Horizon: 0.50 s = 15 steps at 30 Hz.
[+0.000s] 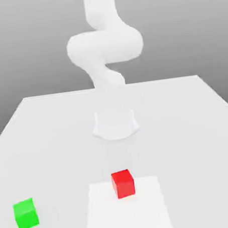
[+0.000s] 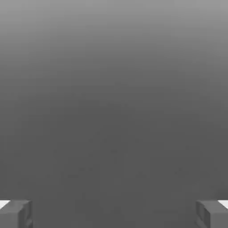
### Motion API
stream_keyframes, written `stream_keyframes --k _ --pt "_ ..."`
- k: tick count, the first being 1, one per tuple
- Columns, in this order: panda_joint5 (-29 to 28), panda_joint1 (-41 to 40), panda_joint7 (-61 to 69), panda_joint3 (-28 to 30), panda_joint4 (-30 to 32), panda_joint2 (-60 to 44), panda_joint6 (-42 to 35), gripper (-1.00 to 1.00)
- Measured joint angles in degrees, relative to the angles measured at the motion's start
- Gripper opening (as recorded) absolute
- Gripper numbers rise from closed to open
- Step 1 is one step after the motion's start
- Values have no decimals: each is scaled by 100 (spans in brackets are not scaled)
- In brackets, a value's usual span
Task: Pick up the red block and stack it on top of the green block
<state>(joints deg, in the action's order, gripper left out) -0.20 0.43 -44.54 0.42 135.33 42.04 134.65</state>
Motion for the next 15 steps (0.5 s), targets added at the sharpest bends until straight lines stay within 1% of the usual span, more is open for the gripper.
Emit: stream_keyframes --k 15 --pt "-75 249 1029 281 2548 -2902 2118 0"
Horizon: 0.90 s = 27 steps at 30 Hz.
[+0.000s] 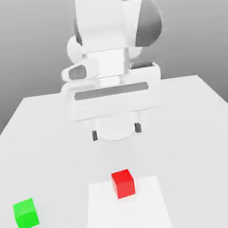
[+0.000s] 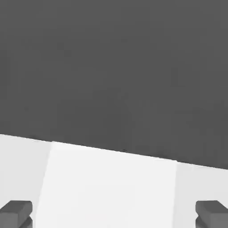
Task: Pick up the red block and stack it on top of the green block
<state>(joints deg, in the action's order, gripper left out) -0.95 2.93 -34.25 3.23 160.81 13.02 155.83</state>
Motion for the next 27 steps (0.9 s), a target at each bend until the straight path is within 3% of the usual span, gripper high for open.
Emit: stream_keyframes --k 3,9,10,17,24,27 --pt "43 23 240 12 414 -900 660 0" --pt "313 -90 481 -175 339 -2260 1796 0" --pt "331 -118 495 -207 321 -2391 1909 -100" --pt "311 -128 477 -214 322 -2386 1901 -100" --pt "66 -103 302 -117 509 -1069 771 -100" --pt "99 -596 -57 122 134 -1041 363 -100"
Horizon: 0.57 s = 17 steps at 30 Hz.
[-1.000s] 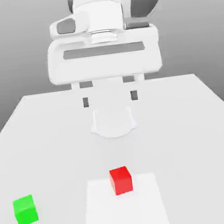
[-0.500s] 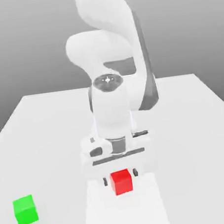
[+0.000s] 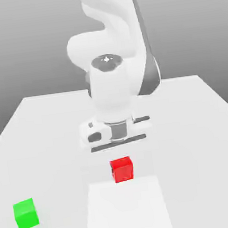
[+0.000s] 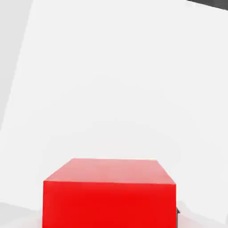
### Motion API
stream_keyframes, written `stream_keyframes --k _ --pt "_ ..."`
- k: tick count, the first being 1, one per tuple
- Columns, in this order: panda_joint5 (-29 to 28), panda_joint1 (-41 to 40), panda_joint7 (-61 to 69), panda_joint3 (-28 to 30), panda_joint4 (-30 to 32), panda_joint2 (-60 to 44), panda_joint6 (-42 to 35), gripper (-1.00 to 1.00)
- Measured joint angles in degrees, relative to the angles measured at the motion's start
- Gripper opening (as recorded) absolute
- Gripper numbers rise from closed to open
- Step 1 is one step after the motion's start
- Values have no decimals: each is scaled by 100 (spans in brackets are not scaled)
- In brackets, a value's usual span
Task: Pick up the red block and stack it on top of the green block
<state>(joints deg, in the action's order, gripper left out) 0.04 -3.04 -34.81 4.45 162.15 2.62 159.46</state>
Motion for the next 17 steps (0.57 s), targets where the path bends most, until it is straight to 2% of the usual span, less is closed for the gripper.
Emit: stream_keyframes --k 8,13,14,17 --pt "248 -1463 -1364 866 -1628 -715 -924 -100" --pt "700 -1709 -1301 780 -1948 -1603 -380 -100" --pt "788 -1756 -1242 721 -1961 -1772 -229 100" --pt "788 -1756 -1242 721 -1961 -1772 -229 100"
